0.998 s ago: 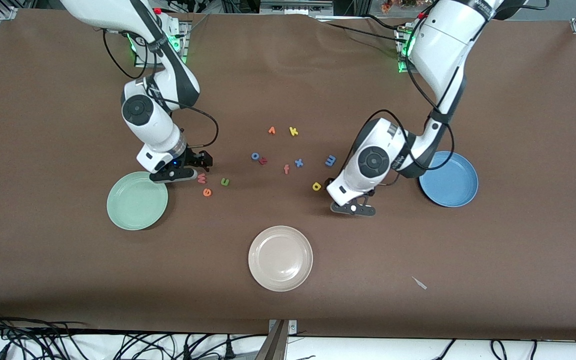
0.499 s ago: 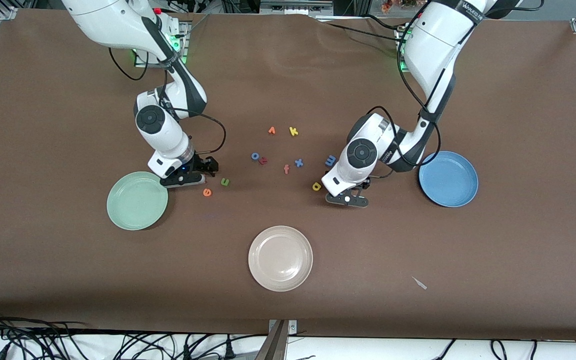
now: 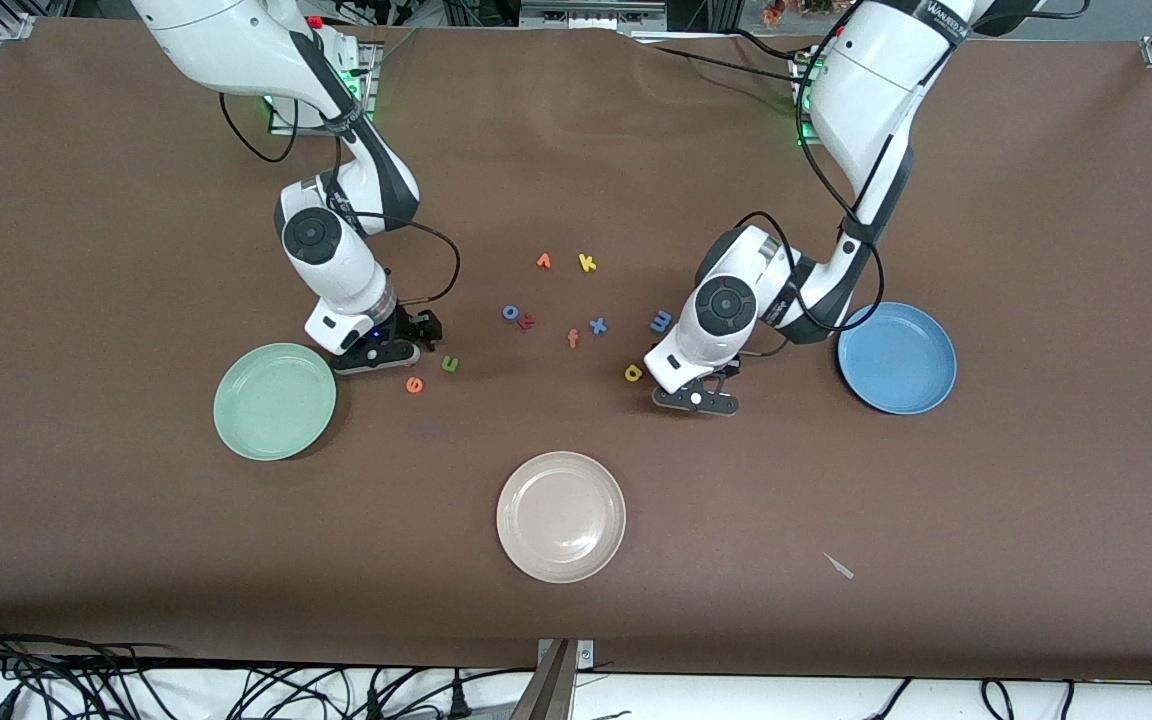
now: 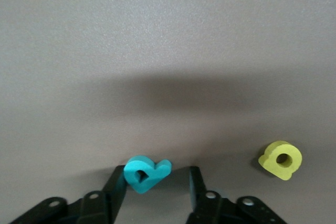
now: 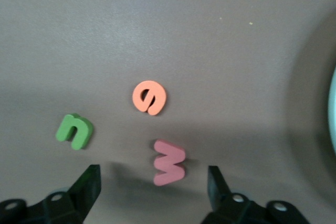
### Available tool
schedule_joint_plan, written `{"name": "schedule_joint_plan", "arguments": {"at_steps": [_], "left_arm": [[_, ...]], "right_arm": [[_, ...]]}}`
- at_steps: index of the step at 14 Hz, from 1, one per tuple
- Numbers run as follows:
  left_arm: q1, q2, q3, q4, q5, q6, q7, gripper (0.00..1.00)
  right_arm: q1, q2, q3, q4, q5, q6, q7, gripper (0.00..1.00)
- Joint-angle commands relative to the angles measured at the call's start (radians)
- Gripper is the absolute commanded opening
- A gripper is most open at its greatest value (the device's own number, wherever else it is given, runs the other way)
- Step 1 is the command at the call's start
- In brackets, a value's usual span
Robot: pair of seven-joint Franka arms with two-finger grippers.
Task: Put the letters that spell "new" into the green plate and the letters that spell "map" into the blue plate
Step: 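Grasp the pink m and teal letter with the right and left grippers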
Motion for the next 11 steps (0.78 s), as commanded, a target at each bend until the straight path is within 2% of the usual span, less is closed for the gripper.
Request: {"name": "schedule_joint_plan", "arguments": {"at_steps": [1, 5, 7, 9, 11], "left_arm": [[-0.006, -0.016, 0.012, -0.029, 0.034, -0.001, -0.02, 0.44], [0.0, -0.016, 0.014, -0.029, 0.04, -0.003, -0.018, 0.28], [0.009, -0.021, 0.014, -0.029, 0.04, -0.012, -0.012, 0.24], [0.022, -0.028, 0.015, -0.008, 0.04, -0.076, 0.0, 0.22], [0.078, -0.065, 0.012, 0.001, 0.04, -0.149, 0.114, 0.21]], "right_arm": [[-0.001, 0.017, -0.012, 0.012, -0.035, 0.006, -0.007, 0.88], [-0.003, 0.023, -0.012, 0.014, -0.035, 0.006, 0.002, 0.73], [-0.001, 0.035, -0.012, 0.016, -0.033, 0.008, 0.013, 0.7], [-0.001, 0.043, -0.012, 0.025, -0.033, 0.008, 0.024, 0.64], [-0.001, 0.046, -0.012, 0.034, -0.033, 0.006, 0.028, 0.56]]}}
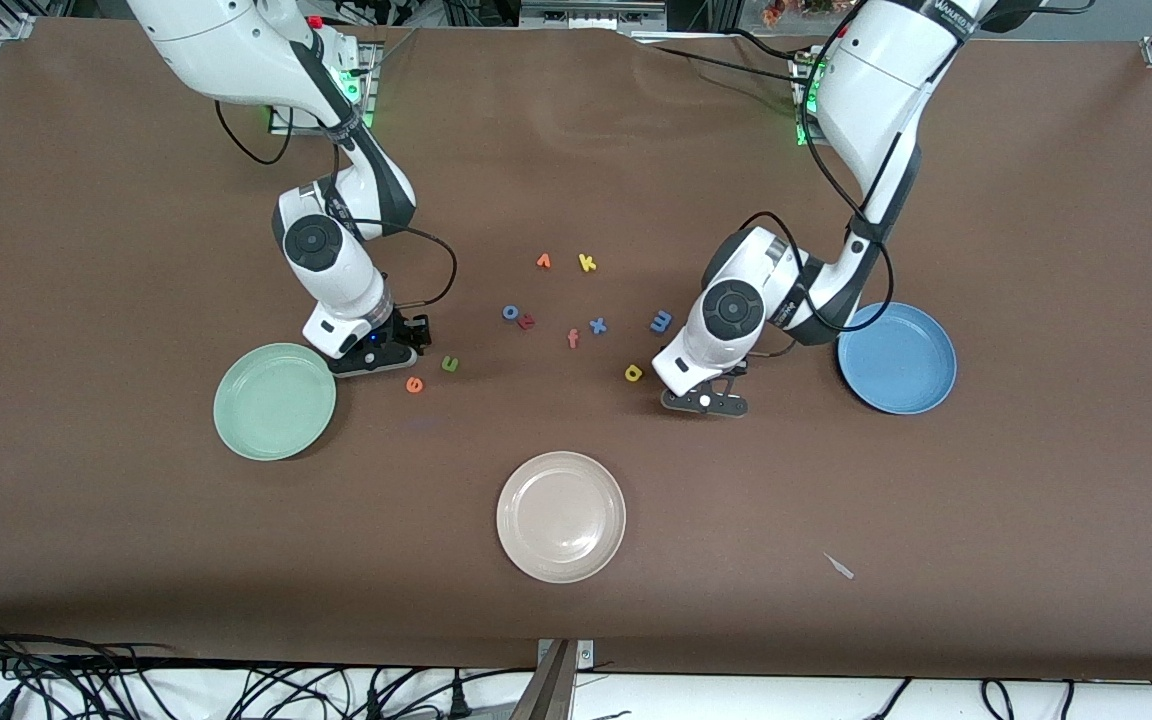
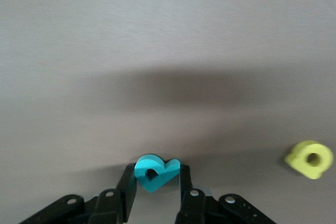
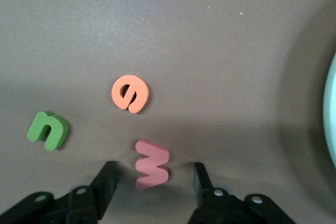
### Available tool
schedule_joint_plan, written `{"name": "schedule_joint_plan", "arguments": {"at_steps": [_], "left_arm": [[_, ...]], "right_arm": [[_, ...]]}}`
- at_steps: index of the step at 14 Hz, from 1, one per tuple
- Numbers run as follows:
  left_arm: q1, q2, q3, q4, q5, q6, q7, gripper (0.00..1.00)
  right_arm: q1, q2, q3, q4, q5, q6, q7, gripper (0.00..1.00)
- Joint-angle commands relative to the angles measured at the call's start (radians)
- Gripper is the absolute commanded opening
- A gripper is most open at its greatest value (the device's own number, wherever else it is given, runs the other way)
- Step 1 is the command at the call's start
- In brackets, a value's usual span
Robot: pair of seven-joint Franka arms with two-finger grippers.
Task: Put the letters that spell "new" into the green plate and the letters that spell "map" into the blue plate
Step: 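Grasp the pink m and teal letter with the right and left grippers, then carry the teal letter onto the blue plate and open the left gripper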
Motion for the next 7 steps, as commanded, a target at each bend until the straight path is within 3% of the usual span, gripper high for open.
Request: {"name": "schedule_joint_plan", "arguments": {"at_steps": [1, 7], "left_arm": [[0.083, -0.063, -0.006, -0.001, 0.031, -0.142, 0.152, 0.22], [0.296, -0.134, -0.006, -0.013, 0.033, -0.376, 0.638, 0.25]], "right_arm": [[-0.001, 0.021, 0.001, 0.026, -0.013, 0.004, 0.025, 0.52], [-0.004, 0.02, 0.001, 0.032, -0.012, -0.005, 0.03, 0.31]]}}
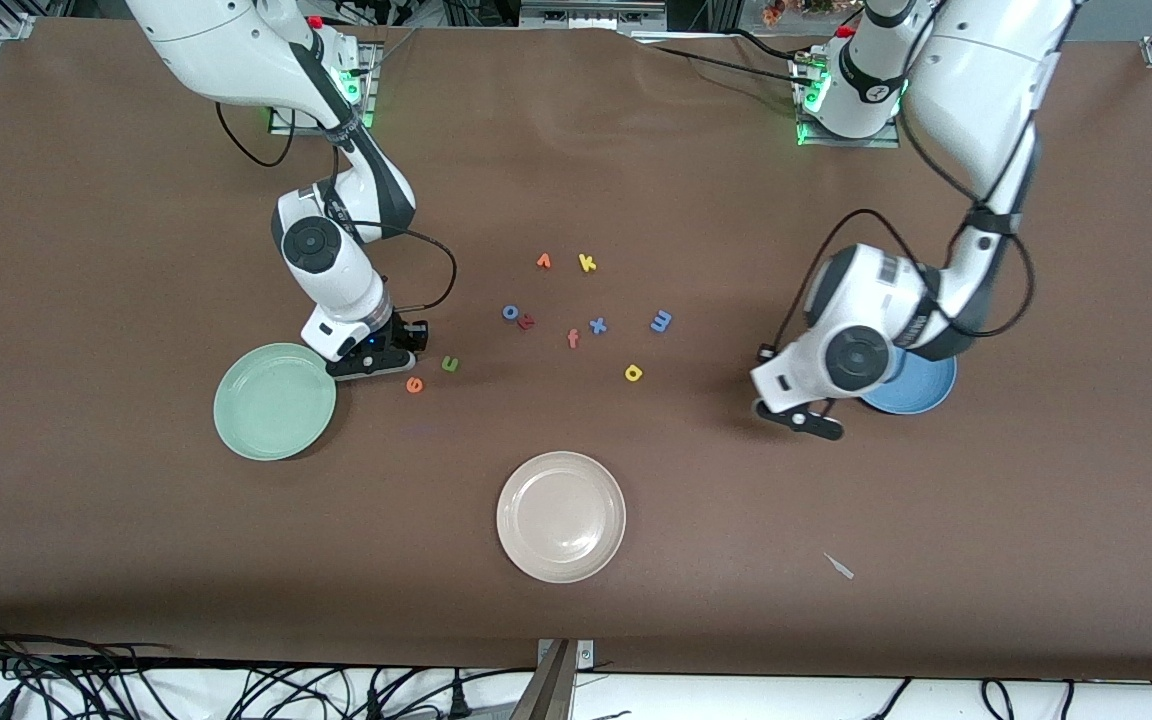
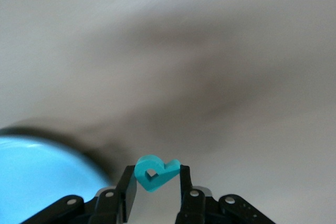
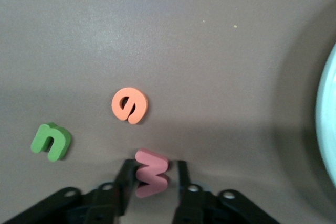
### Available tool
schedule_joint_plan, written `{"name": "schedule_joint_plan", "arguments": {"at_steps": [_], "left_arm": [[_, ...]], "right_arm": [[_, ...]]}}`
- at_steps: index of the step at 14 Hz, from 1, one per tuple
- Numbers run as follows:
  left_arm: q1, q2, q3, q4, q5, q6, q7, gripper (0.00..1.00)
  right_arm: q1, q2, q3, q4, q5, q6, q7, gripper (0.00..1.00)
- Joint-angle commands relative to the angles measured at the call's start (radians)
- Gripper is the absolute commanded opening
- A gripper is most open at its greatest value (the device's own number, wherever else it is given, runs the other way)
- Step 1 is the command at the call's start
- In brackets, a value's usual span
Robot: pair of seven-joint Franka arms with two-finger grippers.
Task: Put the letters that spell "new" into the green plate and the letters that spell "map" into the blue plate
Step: 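Carry the teal letter onto the blue plate and open the left gripper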
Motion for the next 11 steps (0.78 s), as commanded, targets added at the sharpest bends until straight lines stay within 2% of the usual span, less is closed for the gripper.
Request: {"name": "schedule_joint_plan", "arguments": {"at_steps": [1, 3, 4, 6, 7, 9, 11], "left_arm": [[0.094, -0.03, -0.012, -0.028, 0.032, -0.051, 0.209, 0.25], [0.138, -0.021, -0.009, -0.037, 0.055, -0.054, 0.304, 0.25], [0.163, -0.017, -0.011, -0.051, 0.106, -0.054, 0.343, 0.24], [0.213, -0.011, -0.012, -0.077, 0.146, -0.056, 0.41, 0.24], [0.22, -0.006, -0.012, -0.077, 0.146, -0.057, 0.424, 0.29], [0.219, -0.006, -0.014, -0.069, 0.144, -0.071, 0.437, 1.0], [0.211, -0.015, -0.02, -0.063, 0.122, -0.079, 0.421, 1.0]], "right_arm": [[-0.005, 0.018, 0.004, 0.018, -0.012, -0.005, 0.019, 0.27], [-0.005, 0.014, 0.004, 0.021, -0.012, -0.008, 0.016, 0.21], [-0.006, 0.009, 0.003, 0.032, -0.012, -0.033, 0.014, 0.21], [-0.006, -0.009, -0.006, 0.086, -0.012, -0.15, 0.01, 0.21], [-0.006, -0.02, -0.015, 0.116, -0.013, -0.213, 0.001, 0.21], [-0.006, -0.032, -0.035, 0.17, -0.015, -0.311, -0.03, 0.21], [-0.006, -0.045, -0.072, 0.207, -0.015, -0.371, -0.1, 0.21]]}}
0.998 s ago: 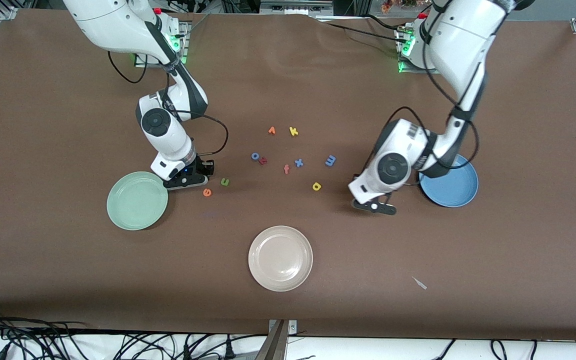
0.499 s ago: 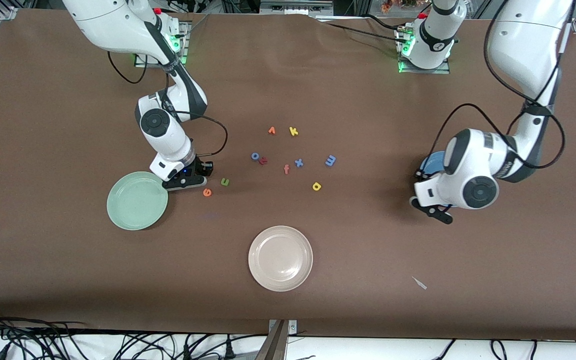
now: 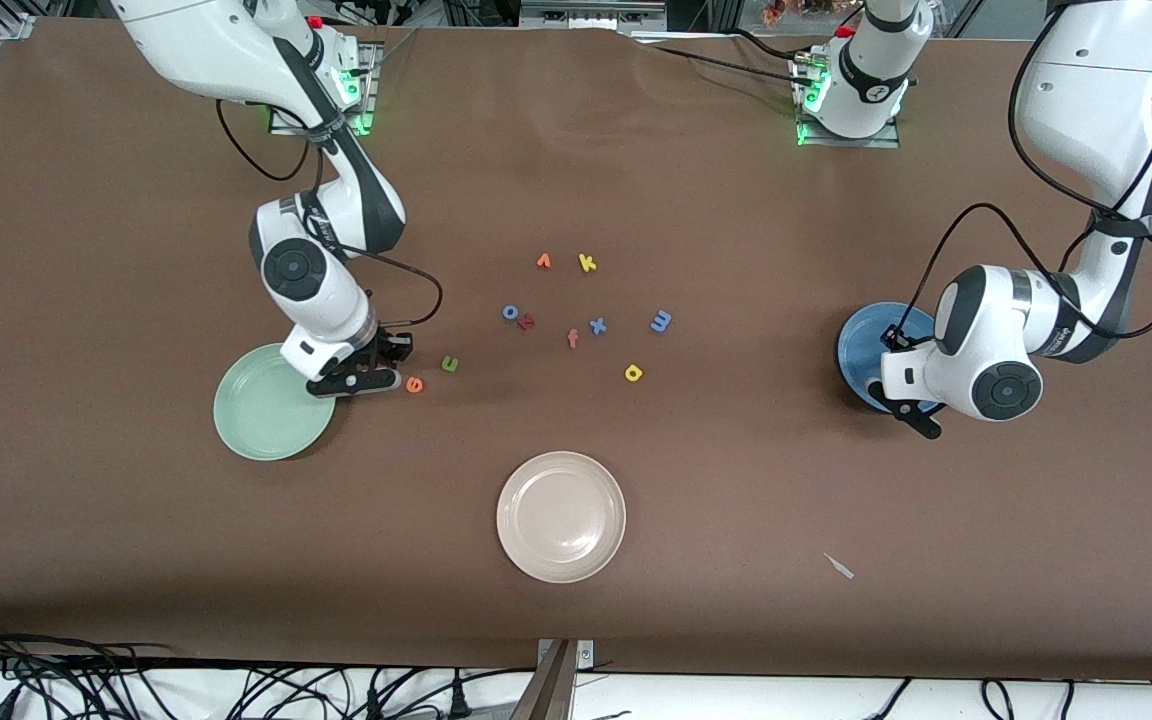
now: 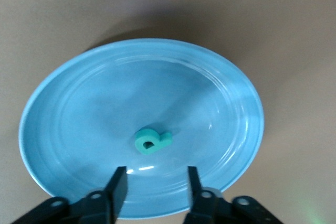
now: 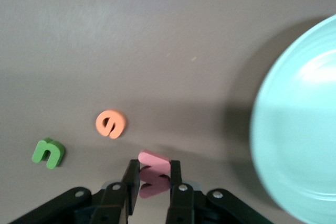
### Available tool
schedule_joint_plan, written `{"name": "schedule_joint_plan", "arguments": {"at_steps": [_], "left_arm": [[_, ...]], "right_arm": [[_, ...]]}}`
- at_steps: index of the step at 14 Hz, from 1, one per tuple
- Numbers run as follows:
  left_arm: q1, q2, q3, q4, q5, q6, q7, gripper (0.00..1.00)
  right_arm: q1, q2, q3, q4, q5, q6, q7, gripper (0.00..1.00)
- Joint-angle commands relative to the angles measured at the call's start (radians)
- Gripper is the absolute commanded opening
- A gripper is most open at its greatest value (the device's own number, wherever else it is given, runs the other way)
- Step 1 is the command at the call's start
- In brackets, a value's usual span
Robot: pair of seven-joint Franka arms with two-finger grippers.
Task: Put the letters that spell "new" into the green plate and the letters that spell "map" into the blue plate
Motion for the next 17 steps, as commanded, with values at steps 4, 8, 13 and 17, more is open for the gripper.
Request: {"name": "schedule_joint_plan", "arguments": {"at_steps": [4, 8, 13, 17], "left_arm": [[-0.007, -0.063, -0.102, -0.01, -0.173, 0.008, -0.129, 1.0], [-0.004, -0.107, -0.286, -0.088, -0.173, 0.158, -0.442, 1.0], [-0.05, -0.107, -0.406, -0.243, -0.068, 0.466, -0.772, 1.0], [-0.165, -0.063, -0.406, -0.229, 0.091, 0.532, -1.053, 1.0]], "right_arm": [[-0.007, -0.032, -0.166, 0.038, -0.006, -0.067, -0.352, 0.22], [-0.056, -0.021, -0.192, 0.038, 0.003, -0.045, -0.448, 0.3], [-0.053, -0.021, -0.183, 0.038, 0.003, -0.047, -0.442, 0.51], [-0.045, -0.021, -0.149, 0.059, 0.113, -0.055, -0.43, 0.56]]}}
